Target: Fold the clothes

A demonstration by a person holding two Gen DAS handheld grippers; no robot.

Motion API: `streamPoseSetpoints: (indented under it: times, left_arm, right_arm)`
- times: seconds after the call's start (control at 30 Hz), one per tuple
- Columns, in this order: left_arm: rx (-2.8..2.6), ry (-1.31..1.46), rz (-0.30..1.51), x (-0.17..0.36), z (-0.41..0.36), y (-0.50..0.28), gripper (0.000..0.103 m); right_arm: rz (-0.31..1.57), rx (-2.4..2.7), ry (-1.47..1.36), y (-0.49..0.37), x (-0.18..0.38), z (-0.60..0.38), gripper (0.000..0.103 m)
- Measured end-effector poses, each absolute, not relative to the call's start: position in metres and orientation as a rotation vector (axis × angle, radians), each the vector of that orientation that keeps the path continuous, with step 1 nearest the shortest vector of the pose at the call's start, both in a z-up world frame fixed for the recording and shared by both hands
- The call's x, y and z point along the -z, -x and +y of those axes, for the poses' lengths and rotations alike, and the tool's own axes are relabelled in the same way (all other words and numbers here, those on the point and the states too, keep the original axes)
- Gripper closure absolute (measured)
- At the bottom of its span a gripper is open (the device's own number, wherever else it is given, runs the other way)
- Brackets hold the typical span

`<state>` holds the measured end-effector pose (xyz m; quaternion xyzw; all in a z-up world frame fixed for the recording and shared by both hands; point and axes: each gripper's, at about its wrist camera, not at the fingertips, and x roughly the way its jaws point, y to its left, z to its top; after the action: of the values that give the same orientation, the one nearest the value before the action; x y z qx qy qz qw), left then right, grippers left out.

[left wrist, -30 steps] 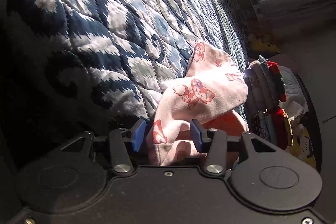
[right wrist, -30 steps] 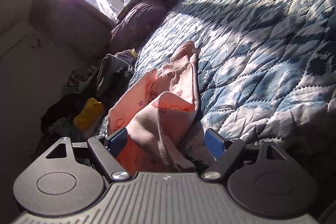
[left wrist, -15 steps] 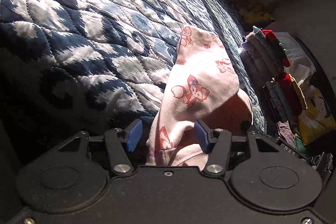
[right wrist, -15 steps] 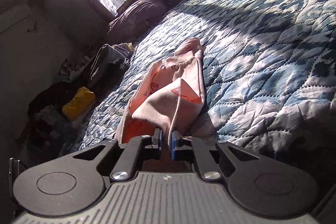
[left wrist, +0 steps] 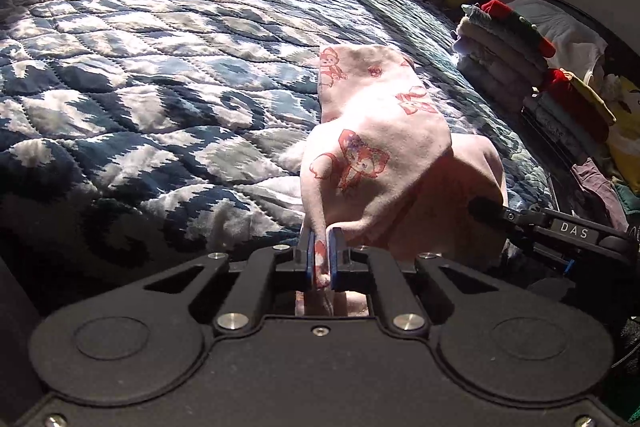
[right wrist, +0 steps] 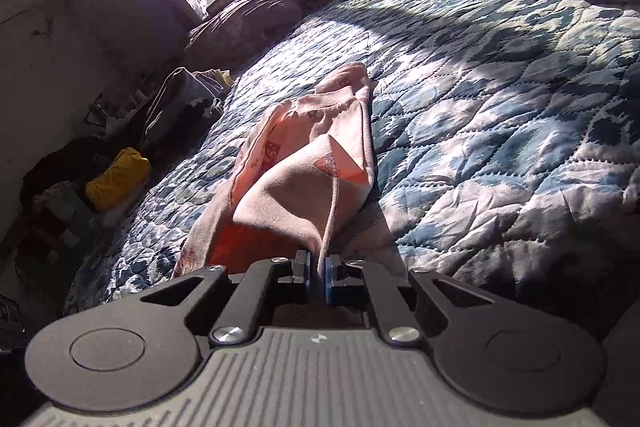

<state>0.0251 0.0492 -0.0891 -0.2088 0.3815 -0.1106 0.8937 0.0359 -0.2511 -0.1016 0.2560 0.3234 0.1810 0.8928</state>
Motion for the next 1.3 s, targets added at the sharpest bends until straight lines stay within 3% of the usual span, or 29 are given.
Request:
streamPoseSetpoints:
  times: [0.27,0.53,0.8,1.13,1.3]
  left_arm:
    - [0.272,0.727,0.678,0.048,0.074,-0.035,0.099]
    - [0.381,0.759,0.609,-0.022,0.065,-0.070,0.099]
    - [0.407,0.747,0.579,-0.086,0.070,-0.162,0.100]
    - [0.406,0.692,0.604,-0.123,0.059,-0.304,0.100]
    - [0.424,0.645,0.515,-0.157,0.056,-0.340,0.100]
  right_arm:
    - [0.661,-0.467,-0.771,-0.054,0.067,-0.268,0.095]
    - [0.640,-0.596,-0.761,-0.096,-0.007,-0.255,0.095]
    - [0.610,-0.613,-0.812,-0.185,-0.063,-0.257,0.095]
    - [0.592,-0.581,-0.870,-0.318,-0.096,-0.256,0.095]
    - [0.473,-0.600,-0.916,-0.348,-0.118,-0.270,0.095]
